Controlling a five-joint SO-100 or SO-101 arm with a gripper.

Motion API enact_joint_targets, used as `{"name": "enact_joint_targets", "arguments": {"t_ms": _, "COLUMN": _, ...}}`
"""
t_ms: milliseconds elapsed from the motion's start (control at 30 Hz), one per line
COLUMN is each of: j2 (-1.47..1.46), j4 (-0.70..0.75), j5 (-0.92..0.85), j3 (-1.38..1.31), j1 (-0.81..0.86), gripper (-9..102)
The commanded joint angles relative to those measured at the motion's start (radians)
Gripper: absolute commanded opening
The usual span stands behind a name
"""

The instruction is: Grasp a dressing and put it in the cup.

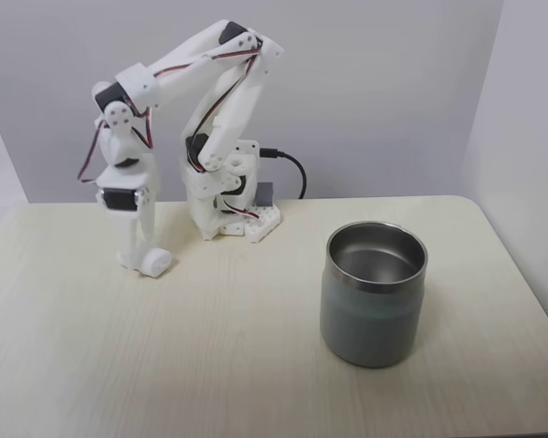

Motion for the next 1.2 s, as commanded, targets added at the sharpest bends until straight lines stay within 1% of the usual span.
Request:
{"name": "enact_joint_targets", "arguments": {"t_ms": 0, "j2": 0.005, "j4": -0.026, "j5": 0.000, "j3": -0.005, "j1": -0.017, "gripper": 26}}
{"name": "enact_joint_targets", "arguments": {"t_ms": 133, "j2": 0.031, "j4": -0.032, "j5": 0.002, "j3": 0.002, "j1": -0.035, "gripper": 22}}
{"name": "enact_joint_targets", "arguments": {"t_ms": 200, "j2": 0.044, "j4": -0.032, "j5": 0.002, "j3": 0.008, "j1": -0.037, "gripper": 16}}
{"name": "enact_joint_targets", "arguments": {"t_ms": 300, "j2": 0.084, "j4": -0.038, "j5": 0.002, "j3": 0.029, "j1": -0.021, "gripper": 2}}
{"name": "enact_joint_targets", "arguments": {"t_ms": 333, "j2": 0.100, "j4": -0.041, "j5": 0.002, "j3": 0.037, "j1": -0.014, "gripper": 0}}
{"name": "enact_joint_targets", "arguments": {"t_ms": 467, "j2": 0.153, "j4": -0.051, "j5": 0.000, "j3": 0.069, "j1": 0.021, "gripper": 0}}
{"name": "enact_joint_targets", "arguments": {"t_ms": 567, "j2": 0.138, "j4": -0.041, "j5": 0.000, "j3": 0.084, "j1": 0.029, "gripper": 0}}
{"name": "enact_joint_targets", "arguments": {"t_ms": 667, "j2": 0.095, "j4": 0.046, "j5": 0.041, "j3": 0.179, "j1": 0.006, "gripper": 0}}
{"name": "enact_joint_targets", "arguments": {"t_ms": 800, "j2": 0.081, "j4": 0.221, "j5": 0.152, "j3": 0.417, "j1": -0.081, "gripper": 0}}
{"name": "enact_joint_targets", "arguments": {"t_ms": 1033, "j2": 0.160, "j4": 0.517, "j5": 0.359, "j3": 0.881, "j1": -0.327, "gripper": 0}}
{"name": "enact_joint_targets", "arguments": {"t_ms": 1167, "j2": 0.242, "j4": 0.643, "j5": 0.480, "j3": 1.124, "j1": -0.489, "gripper": 0}}
